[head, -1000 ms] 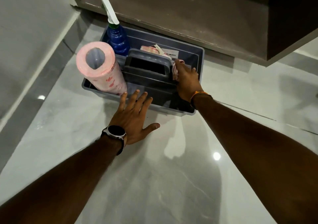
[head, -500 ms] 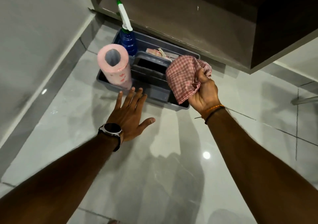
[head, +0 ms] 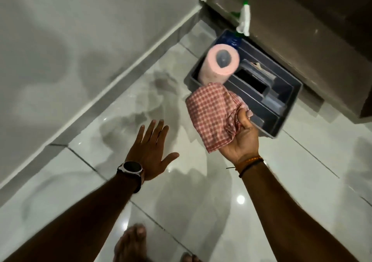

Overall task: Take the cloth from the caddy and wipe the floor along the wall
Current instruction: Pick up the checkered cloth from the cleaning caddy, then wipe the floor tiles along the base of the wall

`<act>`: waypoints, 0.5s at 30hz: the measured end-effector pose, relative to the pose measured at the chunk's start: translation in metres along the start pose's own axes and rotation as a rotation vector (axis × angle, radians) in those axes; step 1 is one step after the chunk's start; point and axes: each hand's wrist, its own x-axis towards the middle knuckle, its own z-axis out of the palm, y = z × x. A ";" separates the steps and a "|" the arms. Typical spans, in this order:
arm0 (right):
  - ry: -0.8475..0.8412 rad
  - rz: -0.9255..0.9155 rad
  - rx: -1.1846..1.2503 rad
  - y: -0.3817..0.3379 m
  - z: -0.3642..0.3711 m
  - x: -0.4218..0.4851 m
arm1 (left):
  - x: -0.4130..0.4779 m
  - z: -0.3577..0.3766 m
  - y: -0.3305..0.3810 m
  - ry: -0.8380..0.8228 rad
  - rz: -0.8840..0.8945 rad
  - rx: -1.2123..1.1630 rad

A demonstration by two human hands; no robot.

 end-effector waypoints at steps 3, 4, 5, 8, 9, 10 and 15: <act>0.002 0.018 -0.118 0.032 0.022 0.030 | -0.014 0.023 -0.025 -0.008 -0.061 -0.018; -0.005 0.014 -0.174 0.042 0.032 0.042 | -0.017 0.033 -0.032 -0.015 -0.078 -0.015; -0.012 0.010 -0.237 0.051 0.042 0.054 | -0.021 0.043 -0.037 -0.031 -0.092 -0.018; -0.080 -0.154 -0.555 0.072 0.064 0.100 | -0.028 0.071 -0.051 -0.061 -0.084 -0.052; -0.138 -0.229 -0.729 0.080 0.069 0.117 | -0.029 0.079 -0.056 -0.050 -0.064 -0.058; -0.195 -0.290 -0.917 0.087 0.072 0.134 | -0.029 0.088 -0.061 -0.029 -0.037 -0.055; -0.445 -0.281 -1.793 0.119 0.054 0.217 | -0.019 0.116 -0.081 0.090 0.073 -0.021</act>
